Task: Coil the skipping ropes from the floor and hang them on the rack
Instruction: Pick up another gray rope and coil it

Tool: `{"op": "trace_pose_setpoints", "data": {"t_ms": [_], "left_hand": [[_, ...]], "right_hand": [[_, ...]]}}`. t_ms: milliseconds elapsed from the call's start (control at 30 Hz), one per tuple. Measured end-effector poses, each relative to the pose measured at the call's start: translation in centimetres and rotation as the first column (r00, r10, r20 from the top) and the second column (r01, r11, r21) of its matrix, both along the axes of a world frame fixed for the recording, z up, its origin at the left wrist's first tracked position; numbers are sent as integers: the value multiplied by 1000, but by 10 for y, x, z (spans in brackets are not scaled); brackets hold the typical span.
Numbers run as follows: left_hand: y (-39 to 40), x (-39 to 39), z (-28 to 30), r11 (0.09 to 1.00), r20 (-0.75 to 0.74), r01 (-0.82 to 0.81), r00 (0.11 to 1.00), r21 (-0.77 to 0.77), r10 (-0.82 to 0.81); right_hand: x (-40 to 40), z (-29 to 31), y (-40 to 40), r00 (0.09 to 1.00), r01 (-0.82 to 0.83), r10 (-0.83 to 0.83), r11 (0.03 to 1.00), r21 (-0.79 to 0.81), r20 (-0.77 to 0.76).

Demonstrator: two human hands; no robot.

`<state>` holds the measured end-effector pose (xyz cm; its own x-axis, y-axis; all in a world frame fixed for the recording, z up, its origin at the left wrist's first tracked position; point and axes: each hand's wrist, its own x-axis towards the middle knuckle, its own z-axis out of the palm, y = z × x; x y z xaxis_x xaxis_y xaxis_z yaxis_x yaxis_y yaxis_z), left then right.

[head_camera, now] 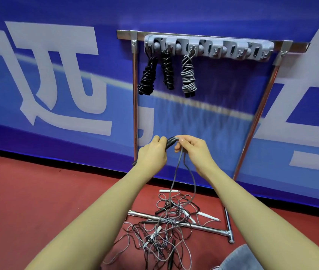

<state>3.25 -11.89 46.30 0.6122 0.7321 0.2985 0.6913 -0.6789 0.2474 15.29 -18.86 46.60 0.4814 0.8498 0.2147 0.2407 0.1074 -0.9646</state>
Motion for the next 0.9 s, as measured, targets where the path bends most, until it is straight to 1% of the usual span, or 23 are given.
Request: {"op": "trace_pose_setpoints", "data": {"t_ms": [100, 167, 233, 267, 333, 367, 433, 533, 633, 700, 767, 833, 867, 900], "left_hand": [[-1, 2, 3, 987, 107, -71, 991, -146, 87], [0, 2, 1, 972, 164, -86, 979, -220, 124], [3, 2, -2, 933, 294, -68, 939, -354, 180], [4, 3, -3, 905, 370, -34, 905, -425, 208], [1, 4, -3, 860, 491, 50, 837, -509, 242], [-1, 4, -2, 834, 549, 97, 793, -543, 265], [-4, 5, -2, 775, 659, 209, 678, -596, 324], [-6, 8, -6, 713, 753, 350, 539, -607, 377], [-9, 10, -6, 654, 799, 462, 409, -599, 441], [-12, 11, -3, 649, 815, 494, 350, -579, 461], [-11, 12, 1, 656, 815, 486, 309, -578, 490], [-11, 16, 5, 672, 817, 466, 314, -576, 483], [-12, 19, 6, 682, 818, 451, 317, -576, 480], [-13, 21, 7, 690, 815, 434, 311, -579, 489]], "right_hand": [[-2, 3, 1, 999, -48, 49, 998, 47, -15], [-2, 5, 1, 998, -70, 70, 996, 49, -4], [0, 5, 0, 996, -85, 85, 996, 14, 27], [2, 4, 0, 994, -94, 94, 995, -14, 50], [4, 2, -1, 983, -104, 115, 991, -84, 143], [5, 1, -1, 970, -108, 131, 986, -125, 203], [4, -1, -2, 944, -114, 166, 975, -192, 284], [7, -5, -2, 925, -98, 172, 969, -225, 337], [11, -8, -2, 912, -81, 172, 966, -247, 372], [11, -12, -5, 933, -104, 191, 954, -282, 305], [6, -17, -10, 975, -150, 191, 942, -299, 112], [1, -20, -12, 988, -134, 105, 949, -287, -114], [-2, -20, -11, 983, -88, 35, 952, -293, -181], [-4, -20, -9, 981, -24, -38, 949, -315, -189]]}}
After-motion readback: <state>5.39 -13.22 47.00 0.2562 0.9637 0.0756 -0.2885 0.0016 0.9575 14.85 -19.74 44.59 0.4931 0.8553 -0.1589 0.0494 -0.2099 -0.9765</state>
